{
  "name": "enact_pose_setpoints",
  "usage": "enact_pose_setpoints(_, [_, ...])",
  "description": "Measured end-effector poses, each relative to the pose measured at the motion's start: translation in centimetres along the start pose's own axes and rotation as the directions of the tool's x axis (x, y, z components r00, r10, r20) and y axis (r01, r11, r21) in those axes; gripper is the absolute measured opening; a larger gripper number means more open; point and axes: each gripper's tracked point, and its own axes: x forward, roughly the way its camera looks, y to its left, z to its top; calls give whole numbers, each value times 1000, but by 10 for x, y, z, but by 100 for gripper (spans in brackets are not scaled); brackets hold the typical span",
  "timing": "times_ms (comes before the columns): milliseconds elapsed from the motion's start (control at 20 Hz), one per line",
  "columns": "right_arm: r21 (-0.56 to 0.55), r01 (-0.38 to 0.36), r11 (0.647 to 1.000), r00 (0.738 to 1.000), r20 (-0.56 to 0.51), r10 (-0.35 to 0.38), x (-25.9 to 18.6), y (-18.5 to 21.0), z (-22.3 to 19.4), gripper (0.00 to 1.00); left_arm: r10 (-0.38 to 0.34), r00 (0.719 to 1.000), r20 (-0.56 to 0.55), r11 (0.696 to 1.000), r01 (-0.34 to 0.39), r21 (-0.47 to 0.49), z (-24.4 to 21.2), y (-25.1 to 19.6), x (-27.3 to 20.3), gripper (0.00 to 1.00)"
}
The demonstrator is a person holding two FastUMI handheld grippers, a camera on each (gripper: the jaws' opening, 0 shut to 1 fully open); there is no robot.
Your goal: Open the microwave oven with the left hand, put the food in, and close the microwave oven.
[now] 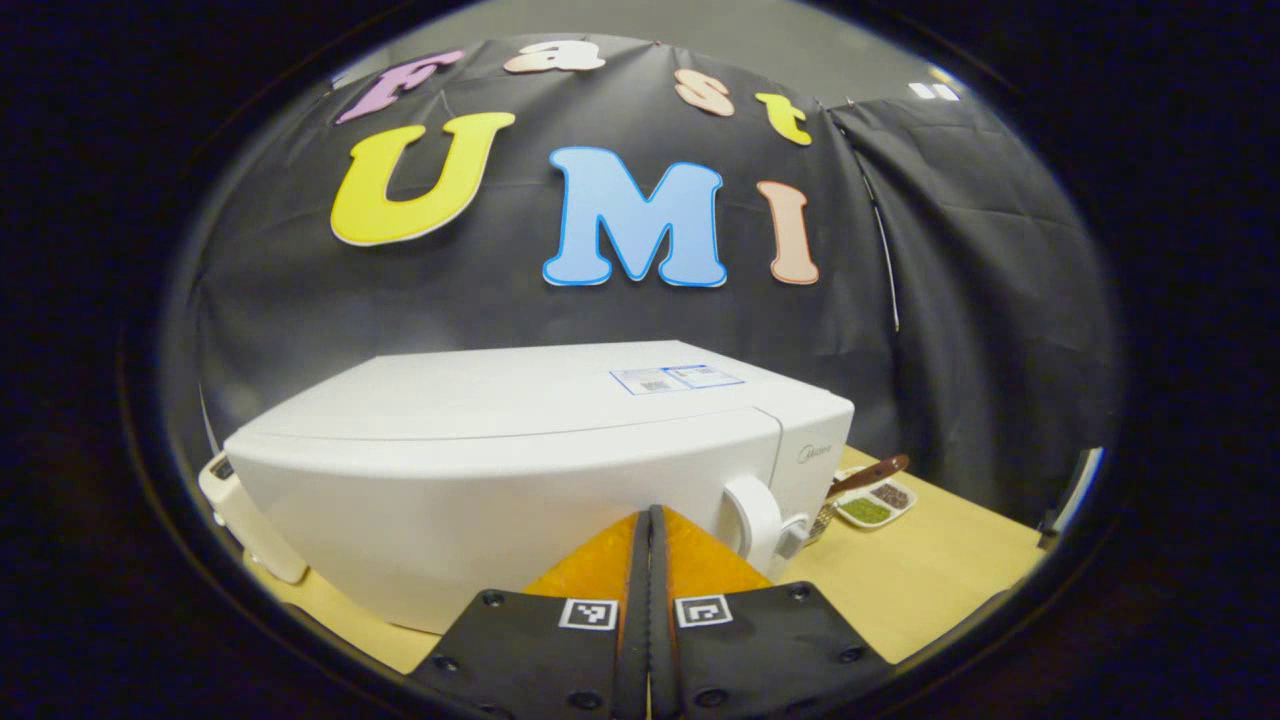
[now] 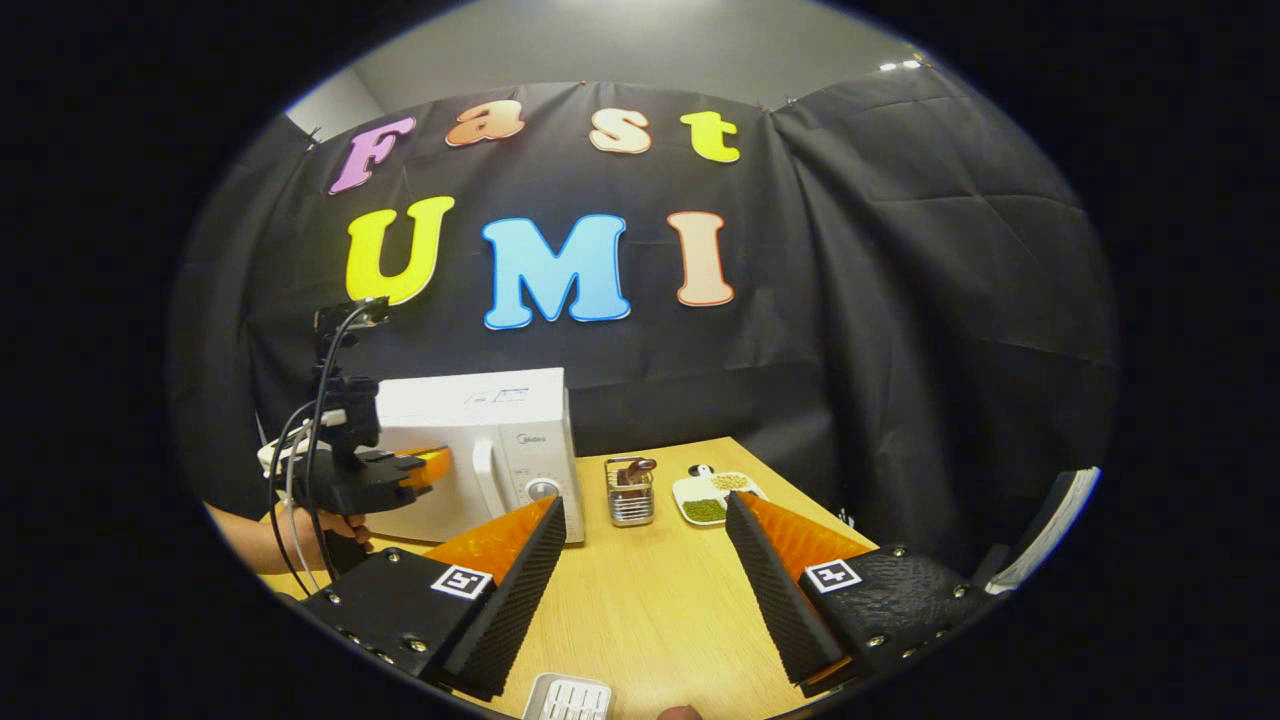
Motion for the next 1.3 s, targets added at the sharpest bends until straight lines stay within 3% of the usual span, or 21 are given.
enact_pose_setpoints(100, [-7,-36,999,999,4,36,0,7,2,98,34,999,4,999,-34,29,7,-1,-6,7])
enact_pose_setpoints(350, [-17,-148,989,989,30,148,-12,20,12,98,50,994,102,998,-52,21,47,-9,-63,10])
enact_pose_setpoints(400, [-22,-171,985,985,31,172,-15,20,14,98,62,991,119,998,-64,14,54,-11,-78,5])
enact_pose_setpoints(700, [-24,-282,959,958,53,283,-36,11,25,98,183,963,200,982,-188,3,81,-14,-175,10])
enact_pose_setpoints(1000, [-13,-334,943,938,96,333,-60,-7,34,98,310,926,215,949,-315,-14,80,-12,-262,7])
enact_pose_setpoints(1050, [-15,-332,943,938,103,332,-64,-12,36,93,324,920,221,944,-329,-13,82,-13,-275,10])
enact_pose_setpoints(1150, [-13,-323,946,940,109,323,-68,-18,37,98,337,913,230,939,-345,-5,84,-14,-303,8])
enact_pose_setpoints(1250, [-5,-320,948,940,122,318,-75,-19,43,93,354,905,237,932,-362,-8,86,-11,-328,7])
enact_pose_setpoints(1300, [-3,-319,948,940,129,316,-78,-19,46,98,358,901,244,930,-367,-10,89,-9,-339,7])
